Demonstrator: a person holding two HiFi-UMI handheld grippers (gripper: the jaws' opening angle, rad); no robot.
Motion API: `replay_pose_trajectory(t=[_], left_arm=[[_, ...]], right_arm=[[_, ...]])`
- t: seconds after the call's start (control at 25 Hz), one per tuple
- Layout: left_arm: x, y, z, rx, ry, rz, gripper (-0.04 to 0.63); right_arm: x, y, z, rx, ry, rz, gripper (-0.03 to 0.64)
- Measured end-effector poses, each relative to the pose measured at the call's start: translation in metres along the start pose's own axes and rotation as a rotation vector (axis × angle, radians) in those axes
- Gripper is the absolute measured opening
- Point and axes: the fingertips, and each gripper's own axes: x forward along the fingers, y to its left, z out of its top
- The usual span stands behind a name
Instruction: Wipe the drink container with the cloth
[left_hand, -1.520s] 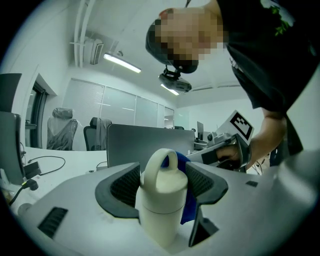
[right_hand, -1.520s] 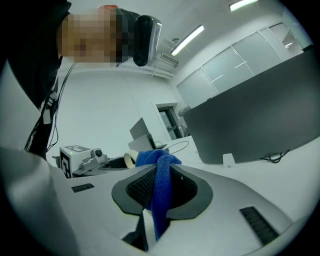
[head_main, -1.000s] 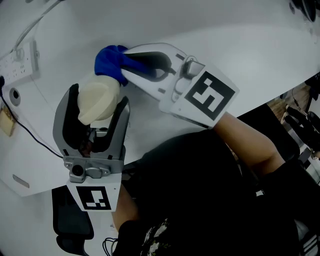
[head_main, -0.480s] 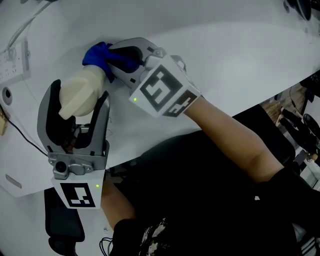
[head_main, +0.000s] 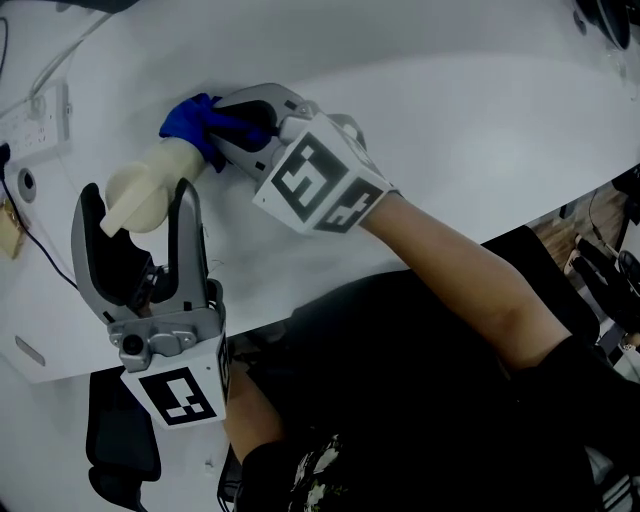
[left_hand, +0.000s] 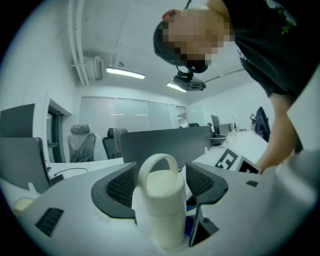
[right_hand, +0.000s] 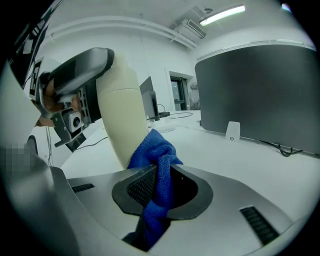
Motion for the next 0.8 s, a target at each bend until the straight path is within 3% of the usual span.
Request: replay_pose_trajectory(t=[0.16, 0.24, 0.32, 0.4, 0.64, 0.72, 0.8], left_arm=[[0.0, 0.008, 0.0, -0.027, 0.034, 0.19, 0.288], [0.002, 0.011, -0.003, -0.055, 0.041, 0.224, 0.288], [0.003, 0.01, -0.003, -0.05, 0.033, 0.205, 0.284], [0.003, 0.007, -0.003, -0.026, 0.011, 0.121, 0.284], [0.003, -0.004, -0.003, 0.039, -0.029, -0.273, 0.282], [0.003, -0.006, -0.003, 0.049, -0.032, -0.336, 0.282], [0.004, -0.007, -0.002, 0.043, -0.045, -0.351, 0.282]], right_arm=[[0.001, 0.001, 0.0, -0.002, -0.008, -0.01, 0.052], [0.002, 0.0, 0.001, -0.008, -0.014, -0.022, 0.052], [0.002, 0.0, 0.001, -0.013, -0.018, -0.028, 0.052], [0.002, 0.0, 0.002, -0.006, -0.023, -0.026, 0.052], [-0.014, -0.005, 0.015, 0.053, -0.098, -0.01, 0.055], [-0.03, -0.007, 0.036, 0.073, -0.18, -0.019, 0.057], [-0.052, -0.007, 0.066, 0.143, -0.28, -0.026, 0.057]])
